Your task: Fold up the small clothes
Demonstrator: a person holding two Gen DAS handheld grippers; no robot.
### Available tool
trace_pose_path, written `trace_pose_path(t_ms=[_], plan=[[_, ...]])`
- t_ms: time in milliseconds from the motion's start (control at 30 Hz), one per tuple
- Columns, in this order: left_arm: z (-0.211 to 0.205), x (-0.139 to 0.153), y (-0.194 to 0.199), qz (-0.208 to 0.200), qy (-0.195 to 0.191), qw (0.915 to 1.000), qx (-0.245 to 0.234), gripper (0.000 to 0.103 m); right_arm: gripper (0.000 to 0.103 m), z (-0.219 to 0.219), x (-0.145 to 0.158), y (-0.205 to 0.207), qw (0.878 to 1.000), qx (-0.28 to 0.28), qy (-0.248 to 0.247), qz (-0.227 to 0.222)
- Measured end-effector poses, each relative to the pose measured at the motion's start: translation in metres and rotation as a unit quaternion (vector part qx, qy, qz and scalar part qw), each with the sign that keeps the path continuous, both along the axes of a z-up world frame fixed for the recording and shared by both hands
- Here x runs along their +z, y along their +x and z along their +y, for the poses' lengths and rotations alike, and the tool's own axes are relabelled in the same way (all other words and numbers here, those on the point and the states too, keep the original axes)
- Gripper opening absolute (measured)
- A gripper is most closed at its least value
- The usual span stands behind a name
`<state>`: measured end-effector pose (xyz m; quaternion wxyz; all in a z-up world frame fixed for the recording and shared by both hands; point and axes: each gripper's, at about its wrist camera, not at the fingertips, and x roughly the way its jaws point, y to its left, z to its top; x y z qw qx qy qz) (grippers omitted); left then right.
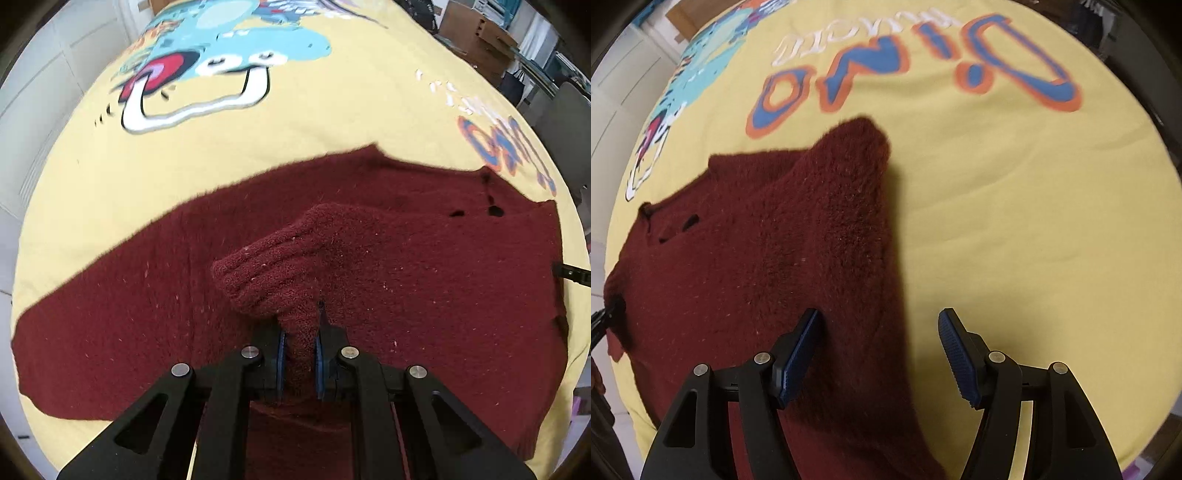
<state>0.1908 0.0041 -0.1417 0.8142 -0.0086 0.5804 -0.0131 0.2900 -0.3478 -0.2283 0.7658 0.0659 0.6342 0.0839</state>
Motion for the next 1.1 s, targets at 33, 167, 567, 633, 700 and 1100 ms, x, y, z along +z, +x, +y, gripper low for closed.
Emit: trace_pose_path(t_ms=[33, 167, 567, 633, 700, 1100], plan=[[0.011, -0.003, 0.004, 0.000, 0.002, 1.0000, 0.000, 0.010, 0.051, 0.001, -0.002, 0.000, 1.000, 0.000, -0.005, -0.002], [0.027, -0.010, 0.014, 0.009, 0.008, 0.9999, -0.005, 0.010, 0.019, -0.006, 0.005, -0.004, 0.999, -0.027, 0.023, -0.003], [0.037, -0.027, 0.014, 0.006, 0.020, 0.9996, 0.017, 0.033, 0.031, -0.009, 0.004, -0.015, 0.999, -0.045, -0.004, -0.026], [0.040, -0.025, 0.013, 0.006, 0.023, 0.9995, 0.023, 0.046, 0.046, -0.006, 0.011, -0.019, 0.998, -0.040, -0.018, -0.035], [0.042, -0.023, 0.013, 0.010, 0.040, 0.9988, 0.027, 0.062, 0.054, -0.004, 0.023, -0.025, 0.998, -0.037, -0.033, -0.049], [0.055, 0.045, -0.007, -0.074, -0.003, 0.9953, 0.063, 0.102, 0.103, 0.076, 0.097, -0.058, 0.982, 0.054, -0.057, -0.174]])
